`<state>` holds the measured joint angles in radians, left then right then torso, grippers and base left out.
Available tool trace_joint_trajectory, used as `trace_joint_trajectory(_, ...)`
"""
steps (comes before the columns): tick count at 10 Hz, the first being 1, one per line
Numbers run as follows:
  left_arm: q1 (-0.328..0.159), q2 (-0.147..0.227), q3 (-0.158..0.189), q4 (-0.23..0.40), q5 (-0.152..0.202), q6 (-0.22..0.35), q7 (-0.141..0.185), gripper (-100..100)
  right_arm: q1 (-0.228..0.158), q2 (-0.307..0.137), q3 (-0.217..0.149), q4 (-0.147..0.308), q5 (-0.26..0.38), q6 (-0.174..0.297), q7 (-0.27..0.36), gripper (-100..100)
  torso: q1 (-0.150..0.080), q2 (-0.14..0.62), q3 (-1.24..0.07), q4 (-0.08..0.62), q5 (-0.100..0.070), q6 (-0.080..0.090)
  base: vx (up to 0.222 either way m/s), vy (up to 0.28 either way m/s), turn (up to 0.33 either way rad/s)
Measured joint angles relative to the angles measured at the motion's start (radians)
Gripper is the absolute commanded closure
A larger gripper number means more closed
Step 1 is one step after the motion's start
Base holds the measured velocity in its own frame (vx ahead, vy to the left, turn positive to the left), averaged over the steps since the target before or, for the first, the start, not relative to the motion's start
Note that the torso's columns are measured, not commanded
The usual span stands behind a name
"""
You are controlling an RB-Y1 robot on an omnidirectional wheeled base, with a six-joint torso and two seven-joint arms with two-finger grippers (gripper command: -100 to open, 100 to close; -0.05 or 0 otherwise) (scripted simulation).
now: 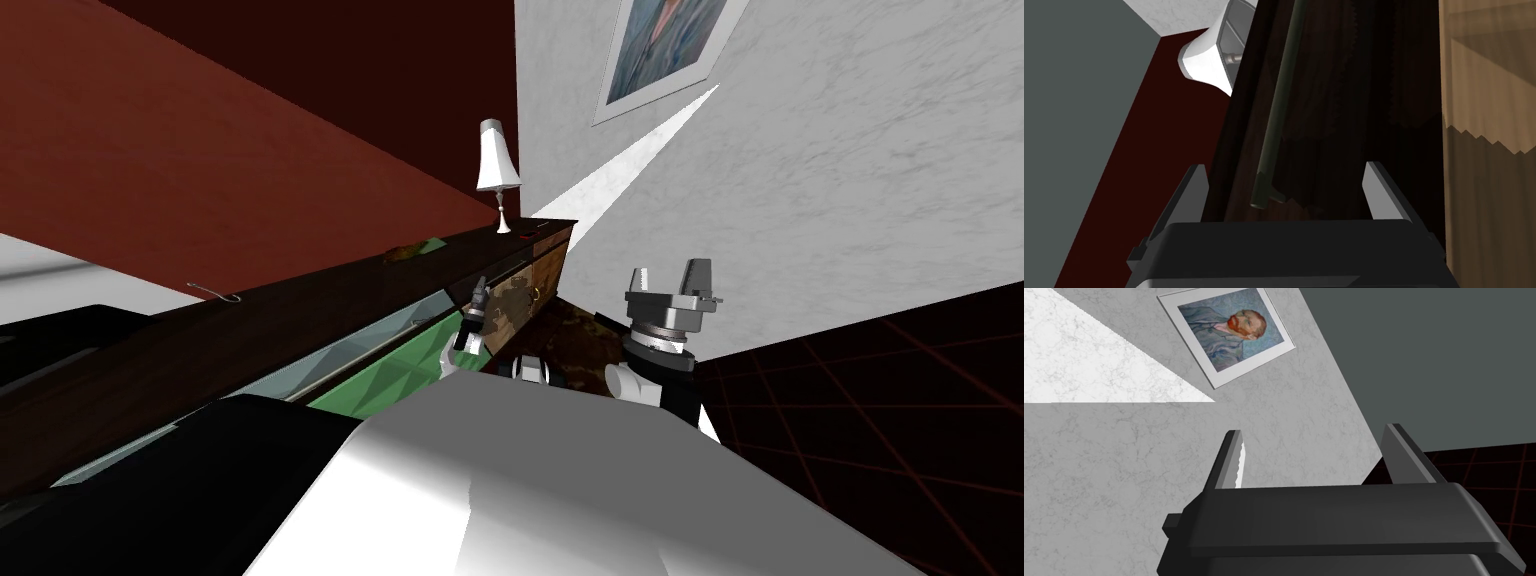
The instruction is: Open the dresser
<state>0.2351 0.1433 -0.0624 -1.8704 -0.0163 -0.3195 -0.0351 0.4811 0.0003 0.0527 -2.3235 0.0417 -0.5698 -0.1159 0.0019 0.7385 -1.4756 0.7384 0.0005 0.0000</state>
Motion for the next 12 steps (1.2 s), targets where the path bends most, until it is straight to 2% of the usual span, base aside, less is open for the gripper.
trace_joint_trajectory(7, -0.070, 0.038, 0.068, -0.015, 0.019, 0.195, -0.017, -100, 0.000, 0.000, 0.000, 0.000, 0.000, 0.000, 0.000, 0, 0.005, -0.016, -0.010, 0.005, -0.004, 0.002, 0.015, -0.099, 0.085)
trace_joint_trajectory(12, -0.108, 0.044, 0.105, -0.030, 0.023, 0.324, -0.034, -100, 0.000, 0.000, 0.000, 0.000, 0.000, 0.000, 0.000, 0, 0.007, -0.022, -0.014, 0.007, -0.006, 0.006, 0.014, -0.065, 0.058)
